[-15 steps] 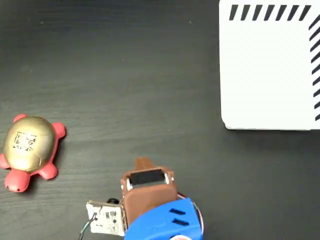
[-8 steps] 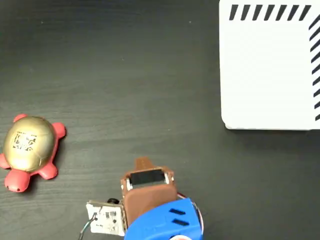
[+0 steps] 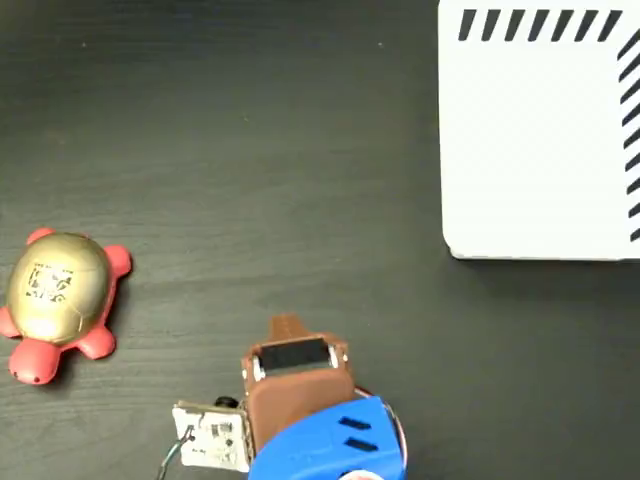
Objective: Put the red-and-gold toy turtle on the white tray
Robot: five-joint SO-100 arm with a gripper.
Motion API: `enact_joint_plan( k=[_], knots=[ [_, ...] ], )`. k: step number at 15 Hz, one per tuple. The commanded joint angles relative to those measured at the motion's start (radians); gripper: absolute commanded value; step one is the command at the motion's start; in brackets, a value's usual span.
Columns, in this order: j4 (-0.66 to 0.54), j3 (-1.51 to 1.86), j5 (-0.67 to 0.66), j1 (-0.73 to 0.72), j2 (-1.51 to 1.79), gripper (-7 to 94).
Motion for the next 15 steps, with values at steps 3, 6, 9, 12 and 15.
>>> enact_joint_plan(
  k=[3, 6, 9, 12, 15],
  knots=[
    [0.017, -0.008, 0.008, -0.011, 0.006, 0],
    [0.017, -0.008, 0.008, -0.011, 0.006, 0],
    [0.017, -0.008, 0.008, -0.011, 0.006, 0],
    [0.017, -0.008, -0.005, -0.026, 0.006, 0],
    [0.015, -0.008, -0.015, -0.035, 0.006, 0]
  ],
)
